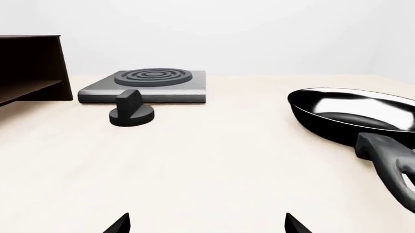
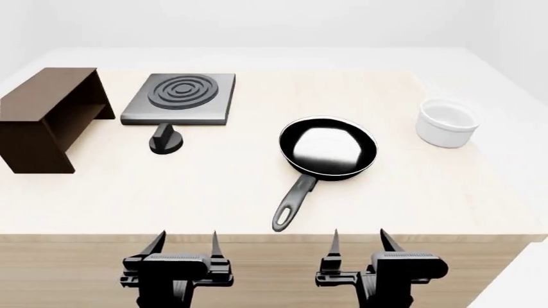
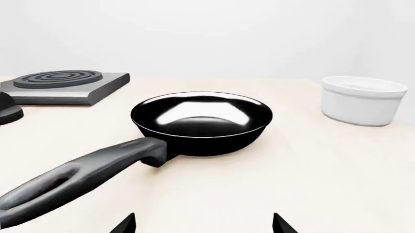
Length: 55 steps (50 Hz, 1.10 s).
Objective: Put the frying pan on top of the cabinet.
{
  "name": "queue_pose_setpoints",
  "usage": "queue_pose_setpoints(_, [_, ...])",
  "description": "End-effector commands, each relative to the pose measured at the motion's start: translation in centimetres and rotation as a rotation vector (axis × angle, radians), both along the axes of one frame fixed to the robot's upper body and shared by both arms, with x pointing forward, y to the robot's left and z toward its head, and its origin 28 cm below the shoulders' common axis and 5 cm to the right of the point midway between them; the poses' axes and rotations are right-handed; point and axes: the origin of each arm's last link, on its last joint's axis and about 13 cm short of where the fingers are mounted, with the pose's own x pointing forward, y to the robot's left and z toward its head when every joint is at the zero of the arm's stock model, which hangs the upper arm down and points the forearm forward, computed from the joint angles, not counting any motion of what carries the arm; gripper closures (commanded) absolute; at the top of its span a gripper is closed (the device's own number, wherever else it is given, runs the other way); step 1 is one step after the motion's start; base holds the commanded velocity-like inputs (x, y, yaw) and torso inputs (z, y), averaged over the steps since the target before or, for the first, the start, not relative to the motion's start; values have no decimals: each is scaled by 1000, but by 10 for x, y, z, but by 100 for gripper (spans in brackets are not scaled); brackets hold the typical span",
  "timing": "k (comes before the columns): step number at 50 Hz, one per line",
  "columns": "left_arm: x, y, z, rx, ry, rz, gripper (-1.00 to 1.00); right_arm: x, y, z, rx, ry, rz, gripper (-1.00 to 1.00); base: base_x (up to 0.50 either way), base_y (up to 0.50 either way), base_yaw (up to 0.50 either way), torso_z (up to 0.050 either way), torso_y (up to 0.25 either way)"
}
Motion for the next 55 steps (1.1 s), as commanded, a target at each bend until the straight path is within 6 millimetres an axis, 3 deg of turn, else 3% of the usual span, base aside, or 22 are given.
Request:
queue_pose_setpoints(1, [12,6,42,52,-14,7,-100,16,-12,51,-2,-8,-46,-100,0,0,0,0,0])
queue_pose_setpoints(4, [25,13,96,71,-82,43,-100,19,-19,102,-26,-100,-74,-100,0,0,0,0,0])
queue_pose_setpoints(7, [30,15,116,97,-115,69,-100,14,-20,120,-43,-153,-50,-100,0,0,0,0,0])
queue_pose_setpoints(15, [29,15,107,102,-107,65,-100,15,-23,106,-15,-129,-58,-100,403,0,0,0,0])
queue_pose_setpoints(47, [30,15,101,106,-101,64,-100,15,-22,103,9,-149,-35,-100,500,0,0,0,0])
queue_pose_setpoints(55, [22,10,107,66,26,-40,-100,17,-23,103,-2,-128,-59,-100,0,0,0,0,2])
